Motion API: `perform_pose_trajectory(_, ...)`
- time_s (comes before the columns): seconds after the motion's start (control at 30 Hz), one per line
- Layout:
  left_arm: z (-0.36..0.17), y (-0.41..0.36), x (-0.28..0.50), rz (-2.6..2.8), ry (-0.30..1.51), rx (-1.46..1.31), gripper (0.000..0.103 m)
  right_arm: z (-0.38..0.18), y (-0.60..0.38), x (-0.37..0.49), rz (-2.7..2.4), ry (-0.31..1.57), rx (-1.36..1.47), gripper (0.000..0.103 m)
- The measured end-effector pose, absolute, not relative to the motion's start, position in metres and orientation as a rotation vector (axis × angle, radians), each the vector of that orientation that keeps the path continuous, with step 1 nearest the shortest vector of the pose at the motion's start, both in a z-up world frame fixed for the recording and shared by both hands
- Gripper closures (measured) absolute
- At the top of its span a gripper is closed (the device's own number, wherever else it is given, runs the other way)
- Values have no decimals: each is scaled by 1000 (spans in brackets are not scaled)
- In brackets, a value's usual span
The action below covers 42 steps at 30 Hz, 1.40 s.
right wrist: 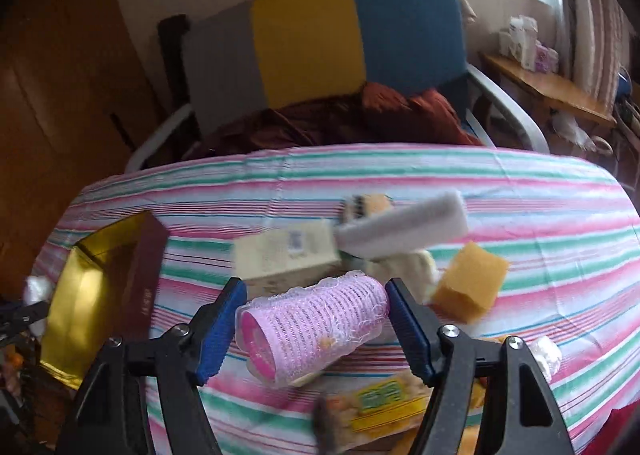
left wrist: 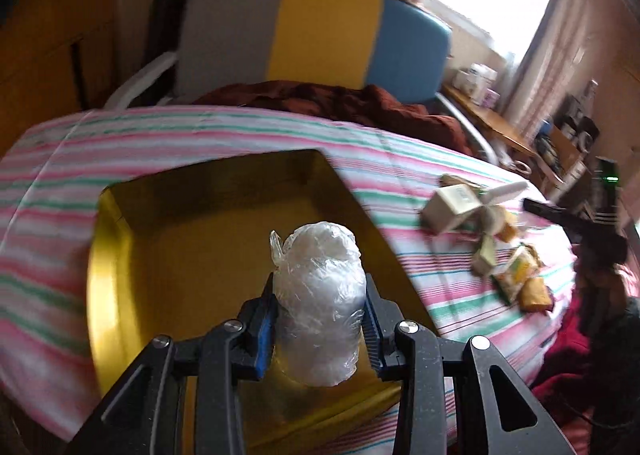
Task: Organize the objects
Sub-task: 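Carry the bundle into the gold tray with the left gripper while the right grasps the pink roller, then lower the pink roller into the gold tray and open the right gripper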
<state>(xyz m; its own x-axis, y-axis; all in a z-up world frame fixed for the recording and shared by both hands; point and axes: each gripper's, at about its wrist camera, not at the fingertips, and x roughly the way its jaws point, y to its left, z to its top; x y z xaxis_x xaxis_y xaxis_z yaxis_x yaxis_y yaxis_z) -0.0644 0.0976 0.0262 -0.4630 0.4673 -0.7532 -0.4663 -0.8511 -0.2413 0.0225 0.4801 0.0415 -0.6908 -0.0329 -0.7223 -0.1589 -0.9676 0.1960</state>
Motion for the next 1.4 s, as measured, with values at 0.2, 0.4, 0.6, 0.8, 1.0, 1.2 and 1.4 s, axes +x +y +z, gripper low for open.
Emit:
perform_pose_trajectory(0.2, 6, 49, -62, 2400, -56, -1267, 66, 59, 384, 11, 3016, 326, -1294, 31)
perform_pose_trajectory(0.4, -5, 14, -51, 2470, -68, -1290, 64, 37, 272, -6, 3157, 268, -1510, 30)
perform_pose_trajectory(0.6, -8, -10, -43, 2523, -104, -1285, 54, -2, 190, -21, 3159, 142, -1712, 30)
perform_pose_trajectory(0.8, -6, -24, -38, 2594, -134, -1257, 28, -18, 163, -22, 3137, 77, -1777, 30)
perform_pose_trajectory(1.0, -1, -25, -35, 2647, -130, -1232, 18, -20, 164, -15, 3126, 83, -1765, 21)
perform_pose_trajectory(1.2, 16, -22, -28, 2772, -48, -1127, 10, -12, 171, -6, 3126, 98, -1633, 21)
perform_pose_trajectory(1.4, 27, -16, -20, 2807, 27, -1043, 8, 3, 176, 3, 3122, 54, -1471, 21)
